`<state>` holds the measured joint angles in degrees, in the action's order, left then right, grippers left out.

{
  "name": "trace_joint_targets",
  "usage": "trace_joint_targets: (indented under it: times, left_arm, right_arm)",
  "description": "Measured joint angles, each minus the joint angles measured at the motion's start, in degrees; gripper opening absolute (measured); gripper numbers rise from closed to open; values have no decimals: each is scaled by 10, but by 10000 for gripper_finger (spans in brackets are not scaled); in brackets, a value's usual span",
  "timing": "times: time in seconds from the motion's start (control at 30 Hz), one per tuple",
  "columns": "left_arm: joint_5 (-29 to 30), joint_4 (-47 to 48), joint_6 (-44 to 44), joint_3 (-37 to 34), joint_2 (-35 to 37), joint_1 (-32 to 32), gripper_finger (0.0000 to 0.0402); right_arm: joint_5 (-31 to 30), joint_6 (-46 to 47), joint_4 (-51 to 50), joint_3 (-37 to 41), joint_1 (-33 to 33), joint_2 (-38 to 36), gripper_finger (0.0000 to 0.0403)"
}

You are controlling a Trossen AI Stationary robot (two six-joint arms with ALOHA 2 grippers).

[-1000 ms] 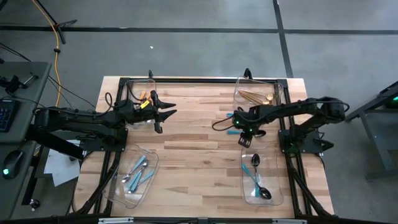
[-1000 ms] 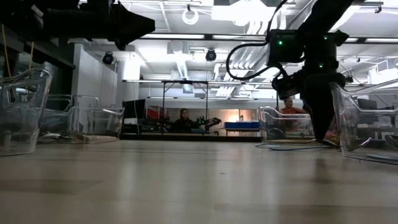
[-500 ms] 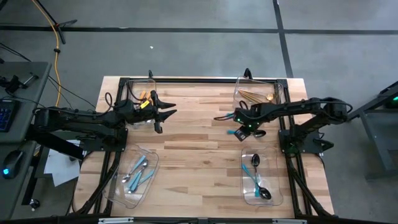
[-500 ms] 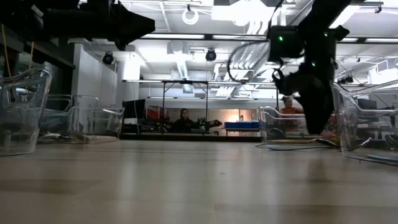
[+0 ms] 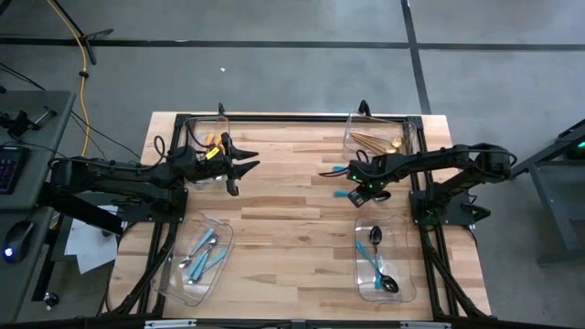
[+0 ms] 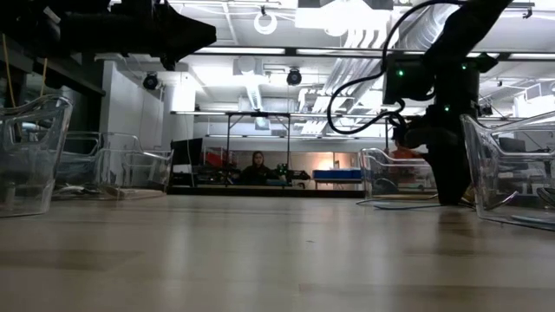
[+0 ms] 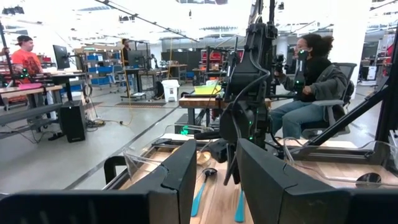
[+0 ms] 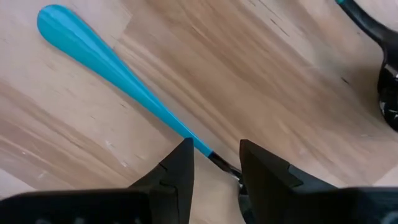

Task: Sort silverware by color (type)
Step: Put the blue spoon into the bottom right transparent bin

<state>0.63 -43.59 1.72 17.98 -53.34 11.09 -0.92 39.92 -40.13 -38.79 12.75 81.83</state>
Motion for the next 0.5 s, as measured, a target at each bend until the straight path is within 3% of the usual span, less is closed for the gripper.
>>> trace_joint_targets:
  times: [0.5]
  left_arm:
    - [0, 0, 0, 0, 0, 0, 106]
  right_arm:
    - [6, -114, 8, 4, 0, -1, 114]
